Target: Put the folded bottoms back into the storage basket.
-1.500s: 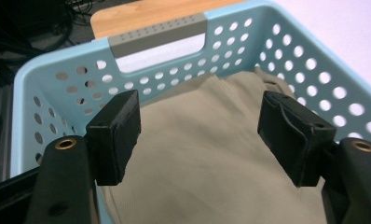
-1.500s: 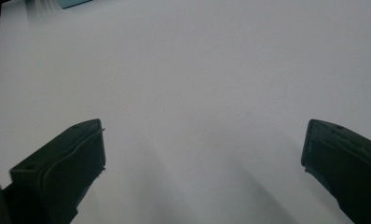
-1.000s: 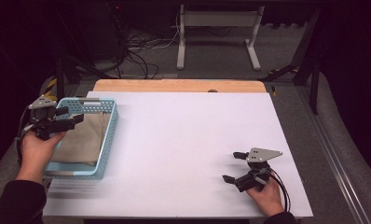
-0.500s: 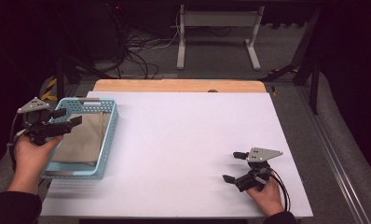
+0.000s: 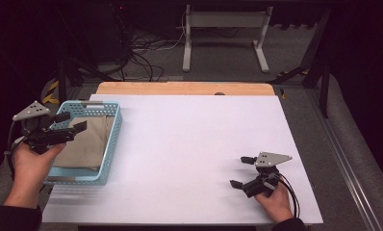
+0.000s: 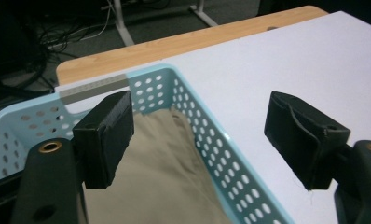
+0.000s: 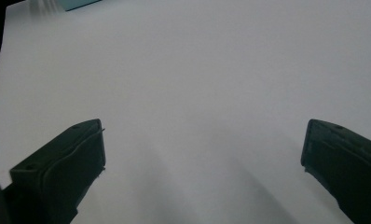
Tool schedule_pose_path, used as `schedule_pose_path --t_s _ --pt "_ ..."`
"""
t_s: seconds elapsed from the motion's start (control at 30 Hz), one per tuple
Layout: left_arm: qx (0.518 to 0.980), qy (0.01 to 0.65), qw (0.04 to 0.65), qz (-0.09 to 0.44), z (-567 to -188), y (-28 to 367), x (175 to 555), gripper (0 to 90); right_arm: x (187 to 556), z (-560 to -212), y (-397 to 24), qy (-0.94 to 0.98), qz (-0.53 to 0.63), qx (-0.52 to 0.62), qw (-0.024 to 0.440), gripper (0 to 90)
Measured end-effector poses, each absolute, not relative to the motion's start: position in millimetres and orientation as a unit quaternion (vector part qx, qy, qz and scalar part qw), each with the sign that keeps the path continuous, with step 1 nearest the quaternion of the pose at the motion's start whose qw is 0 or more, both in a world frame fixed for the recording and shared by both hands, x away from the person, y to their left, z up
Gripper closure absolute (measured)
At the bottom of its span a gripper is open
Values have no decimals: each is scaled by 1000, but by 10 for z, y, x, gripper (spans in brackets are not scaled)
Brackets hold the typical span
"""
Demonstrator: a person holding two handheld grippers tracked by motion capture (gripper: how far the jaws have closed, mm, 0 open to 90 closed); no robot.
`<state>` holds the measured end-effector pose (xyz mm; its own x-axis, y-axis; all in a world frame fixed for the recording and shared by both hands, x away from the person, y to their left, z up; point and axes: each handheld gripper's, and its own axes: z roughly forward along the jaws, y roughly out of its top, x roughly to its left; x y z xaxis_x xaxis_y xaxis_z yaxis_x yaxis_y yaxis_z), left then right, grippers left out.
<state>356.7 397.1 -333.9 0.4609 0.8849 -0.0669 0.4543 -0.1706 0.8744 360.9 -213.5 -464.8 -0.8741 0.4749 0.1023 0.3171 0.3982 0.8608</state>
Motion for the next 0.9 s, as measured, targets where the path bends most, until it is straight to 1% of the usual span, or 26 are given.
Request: schedule_pose_path --t_s 0.53,0.63,0.9 --pt "729 398 513 217 -3266 3565 3359 182 3607 -4646 -2142 832 496 236 81 3" --pt "724 382 535 207 -3290 3486 3312 178 3604 -4644 -2144 831 497 235 81 3" --pt "725 350 561 190 -3385 3271 3250 165 3598 -4639 -2144 830 499 235 79 3"
